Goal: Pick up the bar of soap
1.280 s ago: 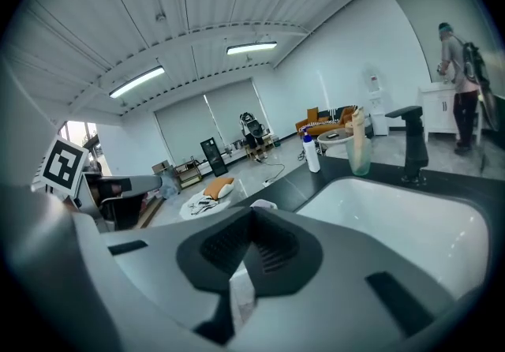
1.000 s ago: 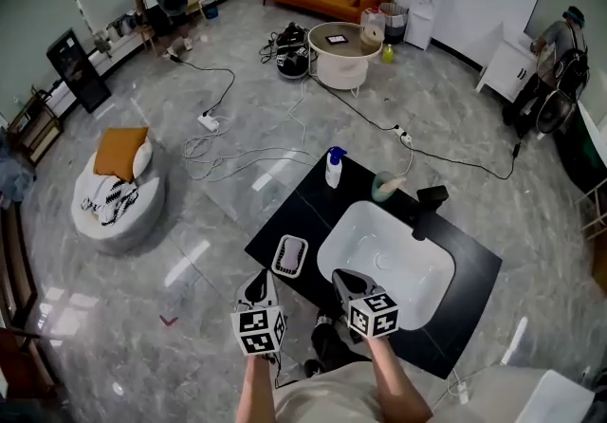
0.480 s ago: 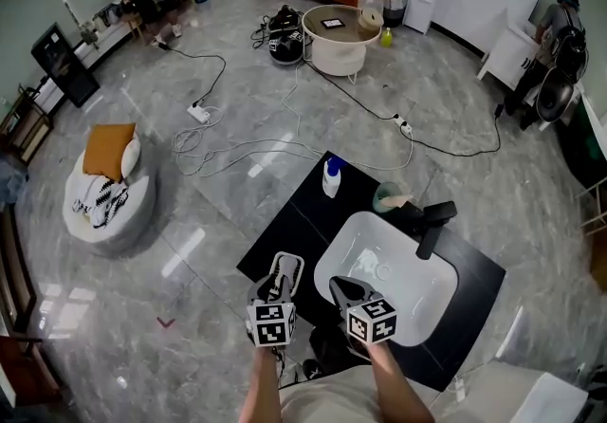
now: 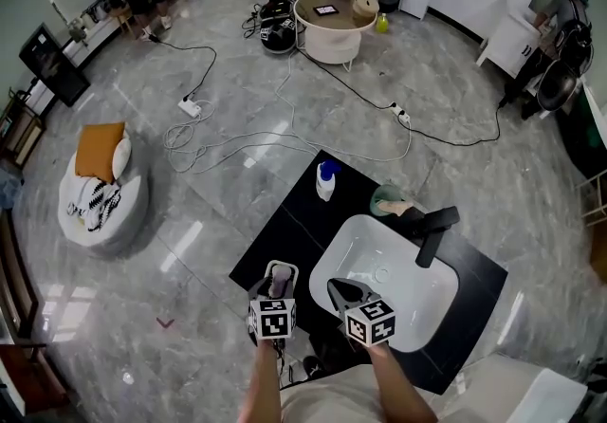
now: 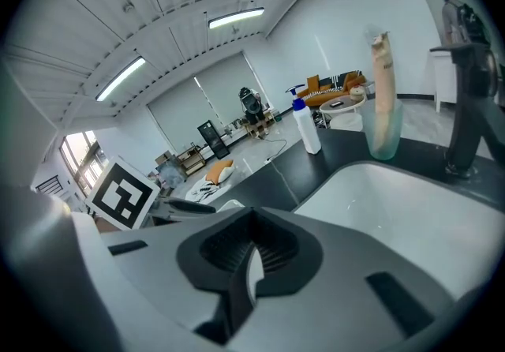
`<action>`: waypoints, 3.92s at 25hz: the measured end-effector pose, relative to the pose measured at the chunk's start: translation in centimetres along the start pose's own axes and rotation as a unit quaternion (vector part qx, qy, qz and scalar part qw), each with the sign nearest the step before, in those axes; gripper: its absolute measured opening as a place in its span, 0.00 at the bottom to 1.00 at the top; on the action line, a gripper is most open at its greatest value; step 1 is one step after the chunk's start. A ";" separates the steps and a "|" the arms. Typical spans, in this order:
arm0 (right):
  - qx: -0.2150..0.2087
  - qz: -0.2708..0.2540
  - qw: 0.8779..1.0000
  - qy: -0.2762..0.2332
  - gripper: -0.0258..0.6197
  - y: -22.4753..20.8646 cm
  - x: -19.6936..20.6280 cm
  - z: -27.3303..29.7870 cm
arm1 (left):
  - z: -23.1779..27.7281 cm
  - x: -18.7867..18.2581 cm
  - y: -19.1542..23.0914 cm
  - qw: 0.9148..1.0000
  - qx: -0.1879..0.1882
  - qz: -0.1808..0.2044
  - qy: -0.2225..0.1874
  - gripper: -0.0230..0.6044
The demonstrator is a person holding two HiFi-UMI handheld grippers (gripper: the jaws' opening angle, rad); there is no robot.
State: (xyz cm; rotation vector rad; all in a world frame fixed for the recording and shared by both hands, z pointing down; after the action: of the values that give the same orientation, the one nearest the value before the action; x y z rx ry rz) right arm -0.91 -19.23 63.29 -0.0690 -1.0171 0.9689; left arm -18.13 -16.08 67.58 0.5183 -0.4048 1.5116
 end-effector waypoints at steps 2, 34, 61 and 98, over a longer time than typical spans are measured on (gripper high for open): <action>0.000 0.005 1.000 0.002 0.04 -0.4 0.0 -0.1 | 0.4 0.1 -0.2 1.000 -0.004 0.002 0.016 0.35; 0.014 0.034 0.999 -0.017 0.04 -0.7 1.2 -1.7 | 1.0 -1.0 0.2 0.995 0.019 0.090 0.040 0.34; 0.085 0.033 0.991 -0.100 0.05 2.7 2.6 -5.6 | -9.1 -4.0 -0.3 0.983 0.021 0.111 -0.142 0.34; 0.169 -0.012 0.963 -0.207 0.04 9.3 6.6 -8.4 | -18.3 1.7 2.6 0.948 0.044 0.089 -0.304 0.34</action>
State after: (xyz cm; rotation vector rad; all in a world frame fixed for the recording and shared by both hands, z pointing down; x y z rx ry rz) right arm 0.41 -5.87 58.78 0.4465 -1.2128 1.1501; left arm -21.87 -4.50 53.53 1.0486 -0.8827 1.5249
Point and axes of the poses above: the fingertips, and each gripper's own axes: z forward along the fingers, y to its left, x out of its underside, the point moved 6 cm from there along -z, backward along the fingers, and after that the axes turned 2 degrees about y, right-handed, at the moved point
